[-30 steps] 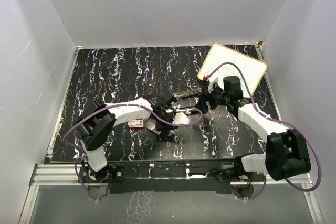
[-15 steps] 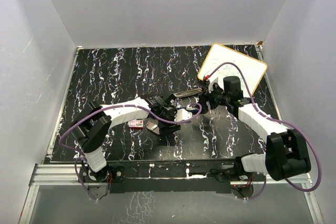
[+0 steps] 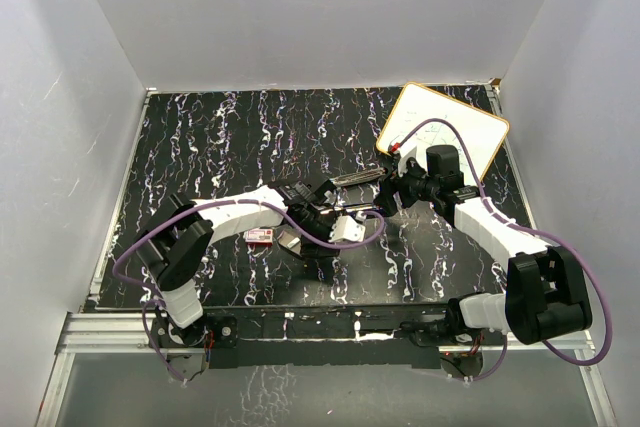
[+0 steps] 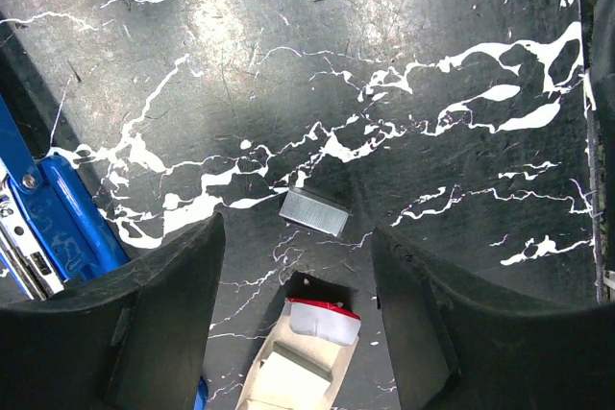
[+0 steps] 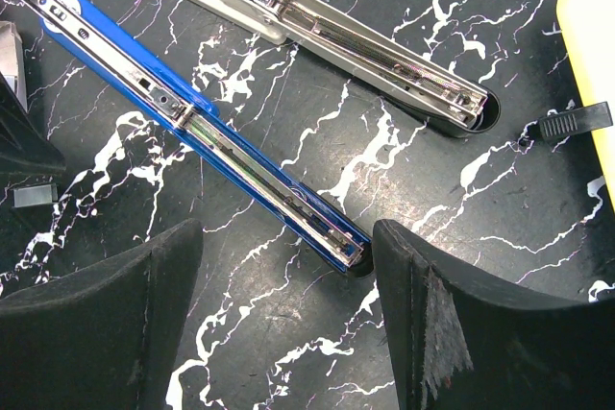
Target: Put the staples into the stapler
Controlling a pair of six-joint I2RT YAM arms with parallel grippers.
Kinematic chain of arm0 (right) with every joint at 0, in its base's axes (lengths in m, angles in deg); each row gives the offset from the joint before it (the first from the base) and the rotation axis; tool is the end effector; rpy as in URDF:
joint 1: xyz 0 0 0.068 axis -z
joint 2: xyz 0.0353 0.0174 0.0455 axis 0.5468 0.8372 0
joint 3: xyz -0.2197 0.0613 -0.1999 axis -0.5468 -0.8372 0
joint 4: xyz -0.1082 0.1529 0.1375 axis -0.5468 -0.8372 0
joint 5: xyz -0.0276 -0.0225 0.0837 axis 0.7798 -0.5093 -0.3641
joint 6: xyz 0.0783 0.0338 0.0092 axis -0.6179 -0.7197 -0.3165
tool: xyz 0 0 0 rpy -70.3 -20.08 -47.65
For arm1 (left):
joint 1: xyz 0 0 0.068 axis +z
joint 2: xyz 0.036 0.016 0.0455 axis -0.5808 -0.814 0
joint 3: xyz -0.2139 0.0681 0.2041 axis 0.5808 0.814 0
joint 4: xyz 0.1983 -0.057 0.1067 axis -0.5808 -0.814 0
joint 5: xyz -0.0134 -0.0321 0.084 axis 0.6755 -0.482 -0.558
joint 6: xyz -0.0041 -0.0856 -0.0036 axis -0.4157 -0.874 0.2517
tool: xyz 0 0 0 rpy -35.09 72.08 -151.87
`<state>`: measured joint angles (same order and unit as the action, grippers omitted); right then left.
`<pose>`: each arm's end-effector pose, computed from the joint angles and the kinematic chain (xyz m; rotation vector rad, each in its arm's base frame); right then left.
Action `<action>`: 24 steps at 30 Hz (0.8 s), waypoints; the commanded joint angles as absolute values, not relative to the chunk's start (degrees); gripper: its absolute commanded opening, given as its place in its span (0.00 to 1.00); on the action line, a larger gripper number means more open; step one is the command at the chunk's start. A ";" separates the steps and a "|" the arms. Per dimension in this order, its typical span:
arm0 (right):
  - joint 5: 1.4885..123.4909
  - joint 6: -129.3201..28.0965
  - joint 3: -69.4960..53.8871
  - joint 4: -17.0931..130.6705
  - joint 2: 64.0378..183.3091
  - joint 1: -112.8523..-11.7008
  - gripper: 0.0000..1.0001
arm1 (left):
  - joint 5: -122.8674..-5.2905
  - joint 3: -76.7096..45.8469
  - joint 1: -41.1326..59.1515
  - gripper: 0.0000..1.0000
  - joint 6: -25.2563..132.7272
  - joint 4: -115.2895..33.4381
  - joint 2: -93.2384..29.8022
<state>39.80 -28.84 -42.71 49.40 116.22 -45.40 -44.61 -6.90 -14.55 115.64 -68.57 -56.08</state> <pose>0.2402 0.0912 0.2401 -0.7871 2.0874 0.5760 0.1944 -0.2870 0.2032 2.0837 1.5276 -0.6351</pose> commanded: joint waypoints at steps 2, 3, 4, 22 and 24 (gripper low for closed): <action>39.64 -28.33 -40.11 51.06 115.37 -45.14 0.74 | -44.97 -6.72 -14.72 0.61 116.49 -68.37 -55.99; 39.67 -28.33 -40.11 51.06 115.37 -45.18 0.74 | -45.61 -6.40 -14.70 0.61 115.34 -67.93 -55.88; 39.64 -28.38 -40.11 51.06 115.45 -45.11 0.74 | -46.53 -6.00 -14.71 0.61 114.07 -67.19 -55.77; 39.61 -28.15 -40.02 50.92 115.45 -45.02 0.74 | -50.10 -4.49 -14.76 0.61 106.07 -63.02 -58.01; 39.59 -28.22 -40.02 50.97 115.45 -44.98 0.74 | -51.24 -4.88 -14.76 0.61 105.34 -62.83 -58.41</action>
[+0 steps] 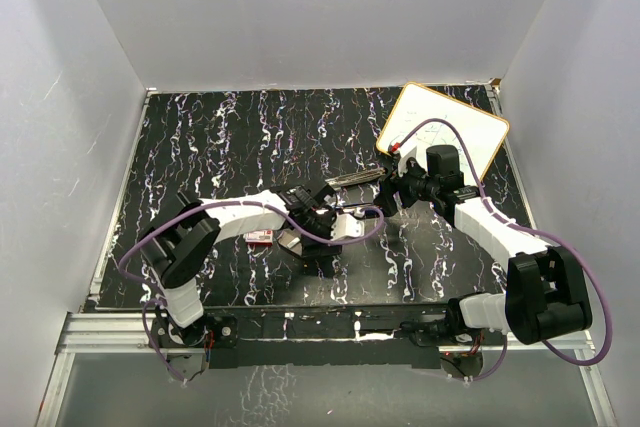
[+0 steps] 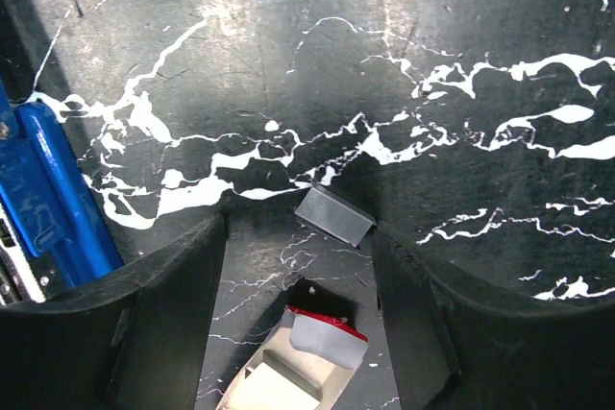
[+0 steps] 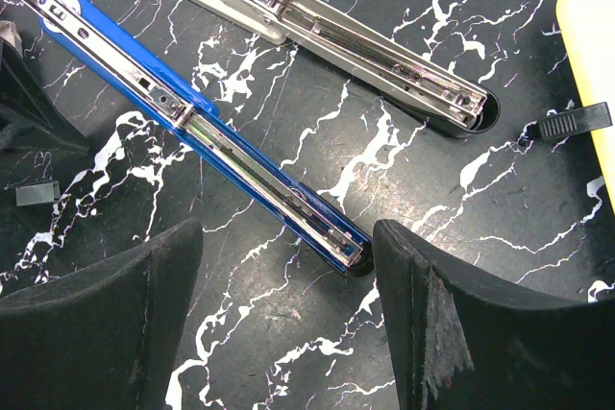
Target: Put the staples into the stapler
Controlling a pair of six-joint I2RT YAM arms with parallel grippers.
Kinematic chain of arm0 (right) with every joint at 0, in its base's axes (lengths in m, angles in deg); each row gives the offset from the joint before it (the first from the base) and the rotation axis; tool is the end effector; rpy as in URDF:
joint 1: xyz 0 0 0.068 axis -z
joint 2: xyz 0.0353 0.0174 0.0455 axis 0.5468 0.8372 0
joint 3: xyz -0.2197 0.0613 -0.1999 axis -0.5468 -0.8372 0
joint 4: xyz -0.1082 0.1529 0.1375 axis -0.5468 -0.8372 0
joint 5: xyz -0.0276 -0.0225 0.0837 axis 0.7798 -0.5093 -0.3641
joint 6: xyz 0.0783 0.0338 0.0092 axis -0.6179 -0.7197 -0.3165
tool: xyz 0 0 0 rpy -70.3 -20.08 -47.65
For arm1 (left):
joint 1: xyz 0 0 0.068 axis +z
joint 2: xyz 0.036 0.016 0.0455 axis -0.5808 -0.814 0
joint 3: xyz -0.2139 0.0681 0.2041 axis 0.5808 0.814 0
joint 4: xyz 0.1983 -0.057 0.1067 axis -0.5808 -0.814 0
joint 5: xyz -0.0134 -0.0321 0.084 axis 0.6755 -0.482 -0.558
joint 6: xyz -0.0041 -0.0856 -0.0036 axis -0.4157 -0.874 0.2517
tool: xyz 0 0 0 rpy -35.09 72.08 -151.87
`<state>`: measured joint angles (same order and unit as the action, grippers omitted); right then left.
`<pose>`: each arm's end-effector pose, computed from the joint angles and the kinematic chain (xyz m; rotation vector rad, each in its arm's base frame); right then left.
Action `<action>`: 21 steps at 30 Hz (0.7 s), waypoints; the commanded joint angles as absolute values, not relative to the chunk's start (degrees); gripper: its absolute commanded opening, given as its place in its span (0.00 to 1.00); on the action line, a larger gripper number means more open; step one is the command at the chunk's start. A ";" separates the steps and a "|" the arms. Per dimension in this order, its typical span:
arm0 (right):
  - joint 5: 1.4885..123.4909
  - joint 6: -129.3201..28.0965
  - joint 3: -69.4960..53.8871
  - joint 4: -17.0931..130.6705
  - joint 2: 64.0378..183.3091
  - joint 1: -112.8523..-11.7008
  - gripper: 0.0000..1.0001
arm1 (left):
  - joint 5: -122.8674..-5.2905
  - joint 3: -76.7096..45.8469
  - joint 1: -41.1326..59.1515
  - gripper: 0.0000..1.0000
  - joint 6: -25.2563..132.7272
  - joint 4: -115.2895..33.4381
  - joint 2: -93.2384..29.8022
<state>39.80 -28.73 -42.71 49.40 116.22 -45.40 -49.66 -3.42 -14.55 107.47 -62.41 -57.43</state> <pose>0.2402 0.0912 0.2401 -0.7890 2.0864 0.5749 0.2015 -0.2861 0.1838 1.9674 1.7016 -0.5672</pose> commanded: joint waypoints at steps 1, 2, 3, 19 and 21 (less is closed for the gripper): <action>39.62 -28.16 -40.02 50.97 115.52 -44.97 0.74 | -51.65 -5.07 -14.80 0.61 105.00 -62.87 -58.65; 39.59 -28.20 -40.02 50.92 115.57 -45.01 0.74 | -52.00 -5.38 -14.76 0.61 104.51 -62.89 -58.85; 39.58 -28.16 -40.02 50.89 115.55 -45.01 0.74 | -52.43 -5.62 -14.73 0.61 103.90 -62.89 -58.99; 39.45 -28.07 -40.02 50.88 115.15 -44.85 0.74 | -53.03 -6.99 -14.73 0.60 96.77 -65.32 -57.74; 39.41 -28.08 -40.06 50.88 115.06 -44.84 0.74 | -56.20 -7.13 -14.76 0.59 95.82 -65.04 -57.62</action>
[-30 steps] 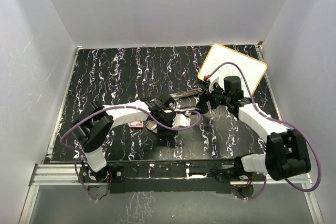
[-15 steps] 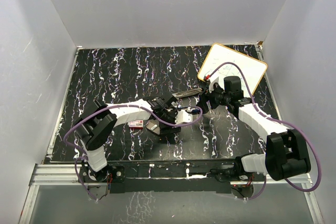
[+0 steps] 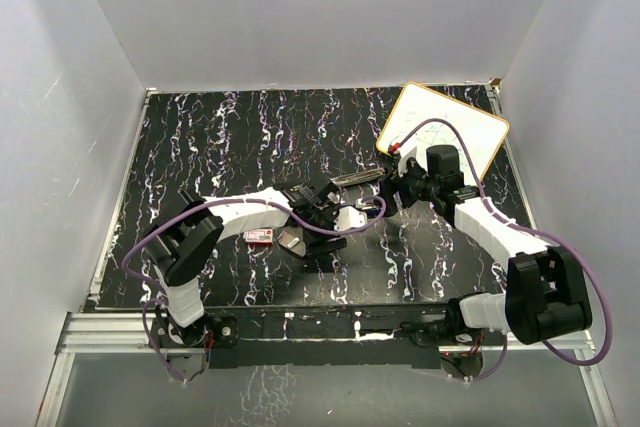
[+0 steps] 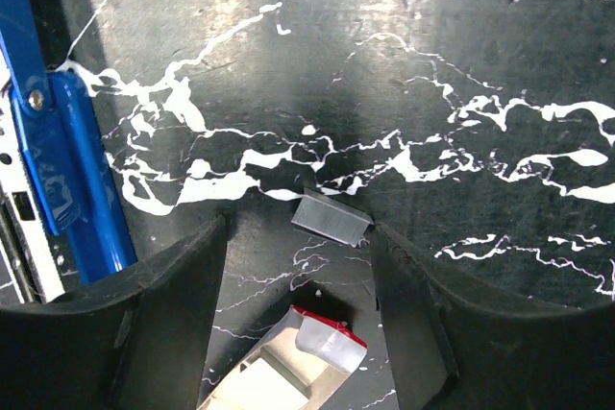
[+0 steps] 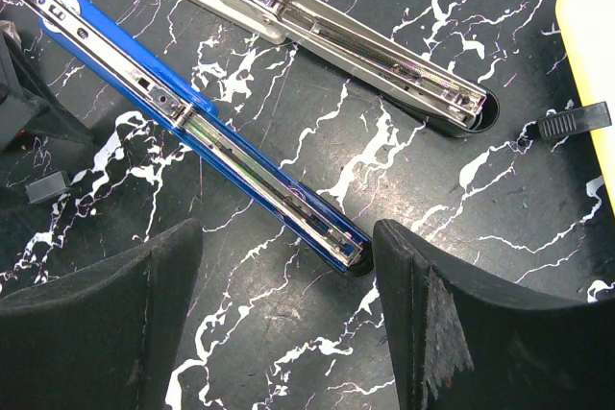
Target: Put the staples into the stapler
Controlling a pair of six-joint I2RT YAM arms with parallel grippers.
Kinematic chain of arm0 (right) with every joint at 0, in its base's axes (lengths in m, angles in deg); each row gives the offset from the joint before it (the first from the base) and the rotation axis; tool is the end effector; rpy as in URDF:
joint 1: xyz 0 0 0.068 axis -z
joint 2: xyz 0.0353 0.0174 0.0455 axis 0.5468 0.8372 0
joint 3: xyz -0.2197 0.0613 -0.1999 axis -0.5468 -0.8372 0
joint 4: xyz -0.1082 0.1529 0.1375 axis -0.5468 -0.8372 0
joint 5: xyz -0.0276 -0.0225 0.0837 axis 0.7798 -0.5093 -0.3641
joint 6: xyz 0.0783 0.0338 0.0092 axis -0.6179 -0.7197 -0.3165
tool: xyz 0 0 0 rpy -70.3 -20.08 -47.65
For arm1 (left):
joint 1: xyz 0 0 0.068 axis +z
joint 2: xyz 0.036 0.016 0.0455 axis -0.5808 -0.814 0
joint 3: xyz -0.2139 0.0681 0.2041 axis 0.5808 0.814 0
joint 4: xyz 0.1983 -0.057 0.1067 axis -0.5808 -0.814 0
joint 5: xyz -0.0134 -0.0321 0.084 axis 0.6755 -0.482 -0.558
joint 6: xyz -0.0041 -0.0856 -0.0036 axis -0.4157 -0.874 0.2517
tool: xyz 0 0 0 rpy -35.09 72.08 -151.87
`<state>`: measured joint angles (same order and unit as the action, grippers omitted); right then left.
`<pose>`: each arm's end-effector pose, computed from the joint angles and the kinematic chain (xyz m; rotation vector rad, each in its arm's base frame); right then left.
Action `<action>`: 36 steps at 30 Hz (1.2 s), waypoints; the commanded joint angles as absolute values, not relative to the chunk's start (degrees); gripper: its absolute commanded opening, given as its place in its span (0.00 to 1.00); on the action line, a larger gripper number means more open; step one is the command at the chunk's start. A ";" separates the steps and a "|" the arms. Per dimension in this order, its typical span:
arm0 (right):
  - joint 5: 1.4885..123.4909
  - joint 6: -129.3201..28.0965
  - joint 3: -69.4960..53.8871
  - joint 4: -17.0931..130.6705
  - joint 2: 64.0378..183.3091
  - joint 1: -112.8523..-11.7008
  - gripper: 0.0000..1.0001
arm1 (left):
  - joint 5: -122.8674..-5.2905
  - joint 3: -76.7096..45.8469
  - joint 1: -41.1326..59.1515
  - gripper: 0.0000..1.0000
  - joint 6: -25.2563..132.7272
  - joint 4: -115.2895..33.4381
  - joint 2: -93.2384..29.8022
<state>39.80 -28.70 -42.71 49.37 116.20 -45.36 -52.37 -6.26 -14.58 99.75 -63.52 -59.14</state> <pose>0.2402 0.0910 0.2401 -0.7887 2.0865 0.5743 0.2111 -0.2926 0.1848 1.8545 1.8591 -0.5522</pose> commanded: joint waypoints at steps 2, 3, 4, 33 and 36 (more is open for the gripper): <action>39.37 -28.07 -40.11 50.88 114.97 -44.81 0.74 | -59.67 -7.32 -14.75 0.58 95.09 -64.77 -57.50; 39.39 -28.11 -40.11 50.88 114.94 -44.77 0.74 | -60.76 -7.41 -14.76 0.57 94.89 -64.88 -57.48; 39.34 -28.07 -40.08 50.88 114.95 -44.69 0.74 | -61.69 -7.38 -14.76 0.57 94.71 -64.81 -57.31; 38.92 -28.17 -40.28 50.88 114.59 -44.38 0.74 | -58.54 -10.68 -14.65 0.46 85.71 -66.21 -60.98; 38.81 -28.16 -40.15 50.88 114.71 -44.26 0.74 | -58.78 -10.93 -14.65 0.40 86.20 -66.40 -62.00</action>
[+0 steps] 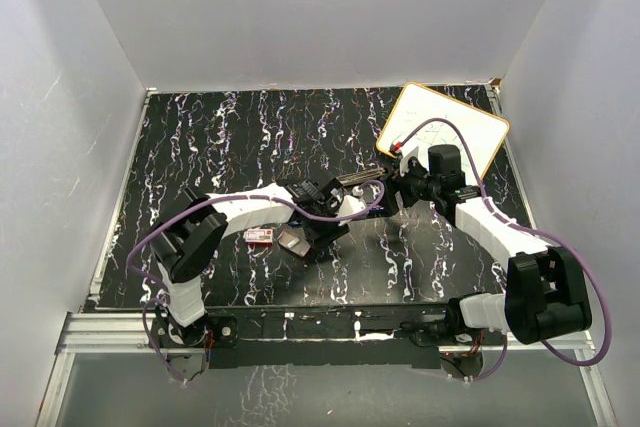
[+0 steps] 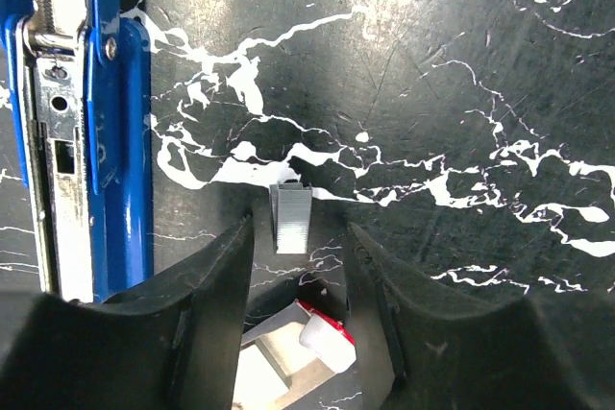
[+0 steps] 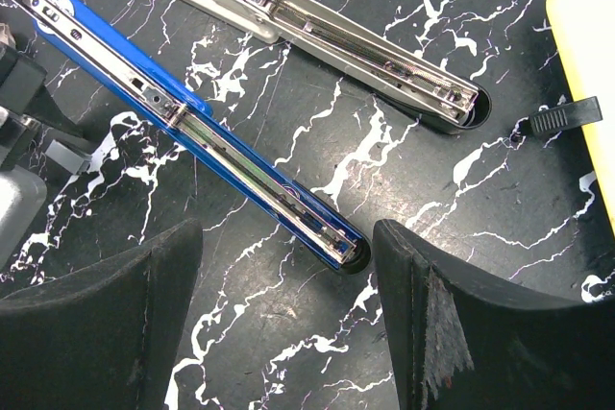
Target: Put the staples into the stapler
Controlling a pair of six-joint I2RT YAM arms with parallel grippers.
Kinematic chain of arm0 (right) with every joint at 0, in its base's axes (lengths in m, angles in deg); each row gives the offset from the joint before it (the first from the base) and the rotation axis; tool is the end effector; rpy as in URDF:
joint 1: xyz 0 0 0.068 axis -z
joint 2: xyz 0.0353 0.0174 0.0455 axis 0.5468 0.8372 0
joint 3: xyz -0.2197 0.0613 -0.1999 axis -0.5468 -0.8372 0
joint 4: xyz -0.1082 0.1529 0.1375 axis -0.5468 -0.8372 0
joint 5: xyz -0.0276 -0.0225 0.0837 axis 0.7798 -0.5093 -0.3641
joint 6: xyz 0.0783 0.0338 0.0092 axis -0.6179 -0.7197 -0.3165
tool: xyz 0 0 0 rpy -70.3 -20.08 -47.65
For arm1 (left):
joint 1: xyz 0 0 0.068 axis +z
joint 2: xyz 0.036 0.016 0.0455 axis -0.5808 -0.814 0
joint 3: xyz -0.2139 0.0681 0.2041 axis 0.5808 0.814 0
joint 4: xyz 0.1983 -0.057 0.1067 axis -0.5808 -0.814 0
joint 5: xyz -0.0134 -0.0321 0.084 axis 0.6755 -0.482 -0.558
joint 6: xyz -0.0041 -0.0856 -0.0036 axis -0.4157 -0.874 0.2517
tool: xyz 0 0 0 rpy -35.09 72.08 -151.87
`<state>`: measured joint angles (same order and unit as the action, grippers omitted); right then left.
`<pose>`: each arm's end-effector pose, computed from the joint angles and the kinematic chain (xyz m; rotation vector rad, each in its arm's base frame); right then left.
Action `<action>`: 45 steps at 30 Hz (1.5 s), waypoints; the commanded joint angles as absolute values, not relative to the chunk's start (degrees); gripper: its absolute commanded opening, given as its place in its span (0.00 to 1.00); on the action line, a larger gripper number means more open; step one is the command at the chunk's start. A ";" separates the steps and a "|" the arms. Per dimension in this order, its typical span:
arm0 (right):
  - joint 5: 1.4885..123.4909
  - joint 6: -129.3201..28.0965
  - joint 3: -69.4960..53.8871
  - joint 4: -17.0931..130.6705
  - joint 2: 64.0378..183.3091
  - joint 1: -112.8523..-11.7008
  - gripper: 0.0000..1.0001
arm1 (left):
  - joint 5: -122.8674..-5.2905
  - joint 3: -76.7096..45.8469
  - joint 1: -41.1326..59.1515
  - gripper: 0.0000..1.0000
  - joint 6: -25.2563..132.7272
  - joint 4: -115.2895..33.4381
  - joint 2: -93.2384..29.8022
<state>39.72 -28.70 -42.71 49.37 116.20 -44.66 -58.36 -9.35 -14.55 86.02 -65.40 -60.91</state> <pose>0.2412 0.0882 0.2402 -0.7761 2.0894 0.5692 0.2239 -0.2960 0.1846 1.6145 2.1268 -0.4922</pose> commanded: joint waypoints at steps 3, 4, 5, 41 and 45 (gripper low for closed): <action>38.78 -28.17 -40.20 50.88 114.69 -44.30 0.74 | -57.94 -10.85 -14.66 0.31 86.39 -66.86 -62.04; 38.81 -28.20 -40.20 50.88 114.71 -44.30 0.74 | -57.65 -10.87 -14.66 0.28 86.58 -67.04 -61.79; 38.84 -28.16 -40.20 50.88 114.78 -44.31 0.74 | -57.39 -10.85 -14.63 0.24 86.73 -67.17 -61.54; 38.97 -27.98 -40.20 50.79 114.69 -44.11 0.74 | -57.72 -11.30 -14.69 0.41 85.10 -66.36 -60.19; 38.90 -27.98 -40.20 50.79 114.65 -44.09 0.74 | -59.76 -11.29 -14.74 0.38 83.57 -65.89 -61.23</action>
<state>39.56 -28.70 -42.71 49.37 116.20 -44.59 -57.38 -9.59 -14.55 86.02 -65.77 -60.93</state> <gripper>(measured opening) 0.742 0.398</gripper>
